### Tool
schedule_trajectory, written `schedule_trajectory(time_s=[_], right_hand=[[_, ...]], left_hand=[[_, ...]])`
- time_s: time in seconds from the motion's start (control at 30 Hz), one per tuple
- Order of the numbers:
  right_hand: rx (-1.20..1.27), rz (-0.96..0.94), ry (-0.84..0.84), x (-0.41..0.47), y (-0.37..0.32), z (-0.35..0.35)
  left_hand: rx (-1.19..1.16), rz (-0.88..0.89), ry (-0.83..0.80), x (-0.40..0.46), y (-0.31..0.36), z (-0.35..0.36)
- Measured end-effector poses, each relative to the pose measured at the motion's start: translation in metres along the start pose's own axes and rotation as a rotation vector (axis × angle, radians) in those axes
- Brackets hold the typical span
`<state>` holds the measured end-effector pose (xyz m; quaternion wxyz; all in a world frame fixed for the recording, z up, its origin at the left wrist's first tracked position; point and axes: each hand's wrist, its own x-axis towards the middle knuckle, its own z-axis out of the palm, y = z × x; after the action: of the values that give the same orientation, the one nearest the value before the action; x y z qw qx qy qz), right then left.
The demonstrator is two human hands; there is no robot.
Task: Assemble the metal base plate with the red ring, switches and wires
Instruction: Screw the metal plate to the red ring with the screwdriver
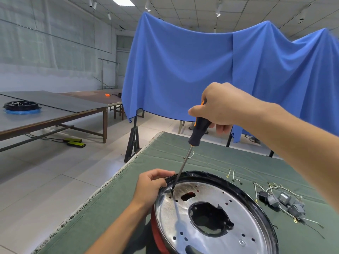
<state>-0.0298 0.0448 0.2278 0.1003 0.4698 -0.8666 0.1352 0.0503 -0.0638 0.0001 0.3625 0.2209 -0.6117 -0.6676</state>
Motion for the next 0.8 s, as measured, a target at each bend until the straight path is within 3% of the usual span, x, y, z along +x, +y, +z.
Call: schedule_trajectory(time_s=[0.13, 0.3, 0.43, 0.6, 0.73, 0.8], right_hand=[[0.208, -0.047, -0.157, -0.003, -0.005, -0.005], [-0.062, -0.051, -0.045, -0.002, -0.003, -0.005], [0.093, -0.069, -0.221, -0.004, -0.007, -0.013], [-0.081, -0.063, -0.003, -0.003, -0.006, -0.002], [0.131, -0.081, -0.183, -0.004, -0.011, -0.009], [0.162, -0.114, -0.193, -0.005, -0.01, -0.008]], left_hand=[[-0.001, 0.0, -0.001, 0.0, 0.001, 0.0], [-0.017, 0.0, 0.004, 0.001, 0.0, 0.001], [-0.008, 0.005, 0.009, 0.0, 0.0, 0.0], [-0.013, -0.011, 0.01, 0.0, 0.0, 0.002], [-0.029, -0.021, 0.018, -0.002, 0.001, 0.002], [-0.024, -0.017, 0.018, -0.001, 0.001, 0.001]])
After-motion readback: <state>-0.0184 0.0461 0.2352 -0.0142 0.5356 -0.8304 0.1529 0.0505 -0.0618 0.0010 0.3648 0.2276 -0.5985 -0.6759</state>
